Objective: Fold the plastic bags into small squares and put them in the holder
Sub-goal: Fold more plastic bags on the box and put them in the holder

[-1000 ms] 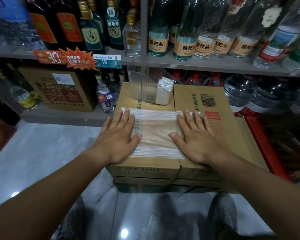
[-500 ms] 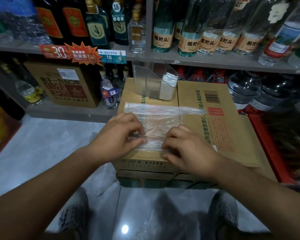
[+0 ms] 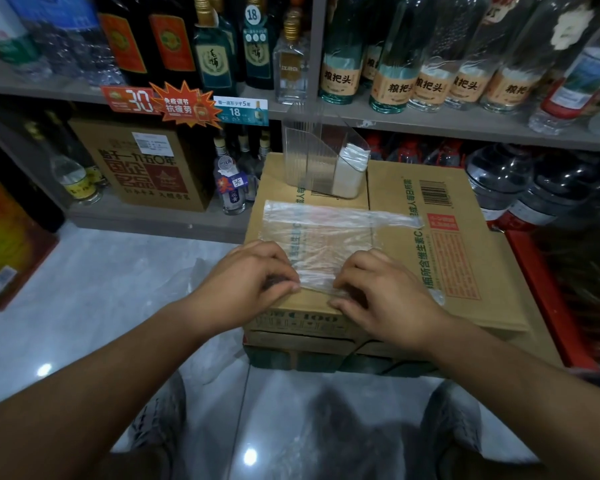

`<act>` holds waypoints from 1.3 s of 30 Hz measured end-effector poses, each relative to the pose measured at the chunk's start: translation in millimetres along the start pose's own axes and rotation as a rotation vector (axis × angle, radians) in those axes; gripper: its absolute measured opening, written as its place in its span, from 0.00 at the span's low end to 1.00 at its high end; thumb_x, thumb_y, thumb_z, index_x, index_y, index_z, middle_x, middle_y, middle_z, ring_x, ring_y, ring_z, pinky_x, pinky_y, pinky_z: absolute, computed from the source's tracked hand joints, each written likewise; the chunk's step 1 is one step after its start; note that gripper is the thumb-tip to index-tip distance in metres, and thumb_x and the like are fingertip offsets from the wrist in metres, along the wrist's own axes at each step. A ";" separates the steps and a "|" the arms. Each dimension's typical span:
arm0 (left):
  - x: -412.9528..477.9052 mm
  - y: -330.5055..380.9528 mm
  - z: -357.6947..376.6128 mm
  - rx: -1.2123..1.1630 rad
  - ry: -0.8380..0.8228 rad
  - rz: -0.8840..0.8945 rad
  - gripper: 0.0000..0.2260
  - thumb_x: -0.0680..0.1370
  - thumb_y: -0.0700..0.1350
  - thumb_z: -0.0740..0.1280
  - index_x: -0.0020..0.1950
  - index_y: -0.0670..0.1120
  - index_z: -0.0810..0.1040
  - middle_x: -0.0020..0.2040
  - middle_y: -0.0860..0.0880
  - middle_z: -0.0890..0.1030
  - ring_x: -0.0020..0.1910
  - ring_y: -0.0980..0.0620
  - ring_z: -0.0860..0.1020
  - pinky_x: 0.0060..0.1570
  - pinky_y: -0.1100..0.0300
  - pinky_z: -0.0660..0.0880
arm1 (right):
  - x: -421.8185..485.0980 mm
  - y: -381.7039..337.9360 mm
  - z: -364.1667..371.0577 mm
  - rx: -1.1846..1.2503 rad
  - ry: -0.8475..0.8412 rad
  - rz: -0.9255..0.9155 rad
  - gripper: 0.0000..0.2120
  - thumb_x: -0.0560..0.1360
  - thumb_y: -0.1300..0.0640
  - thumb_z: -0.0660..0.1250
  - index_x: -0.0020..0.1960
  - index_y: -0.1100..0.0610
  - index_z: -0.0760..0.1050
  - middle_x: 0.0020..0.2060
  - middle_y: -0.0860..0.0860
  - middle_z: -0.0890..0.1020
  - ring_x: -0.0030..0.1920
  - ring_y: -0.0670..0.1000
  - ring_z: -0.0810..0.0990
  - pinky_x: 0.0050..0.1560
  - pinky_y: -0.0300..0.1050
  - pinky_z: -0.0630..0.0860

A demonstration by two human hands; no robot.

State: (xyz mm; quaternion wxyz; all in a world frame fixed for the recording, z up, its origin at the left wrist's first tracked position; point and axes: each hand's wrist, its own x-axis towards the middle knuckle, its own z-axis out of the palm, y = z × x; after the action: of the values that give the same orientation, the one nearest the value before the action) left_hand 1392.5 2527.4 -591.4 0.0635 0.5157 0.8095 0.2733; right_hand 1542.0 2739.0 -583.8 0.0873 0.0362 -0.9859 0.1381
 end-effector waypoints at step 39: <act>52.9 -11.4 -16.3 -0.174 0.205 -0.592 0.25 0.77 0.47 0.73 0.71 0.50 0.68 0.41 0.53 0.81 0.44 0.54 0.80 0.41 0.55 0.73 | 103.0 52.6 -2.2 0.097 0.063 0.358 0.05 0.78 0.56 0.69 0.50 0.51 0.84 0.49 0.49 0.83 0.54 0.54 0.77 0.56 0.50 0.74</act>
State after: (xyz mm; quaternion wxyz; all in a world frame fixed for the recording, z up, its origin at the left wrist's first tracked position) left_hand 1352.7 2563.6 -574.0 0.1024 0.2205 0.9001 0.3617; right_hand 1436.2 2785.2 -577.0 0.0901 -0.1400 -0.9656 0.1996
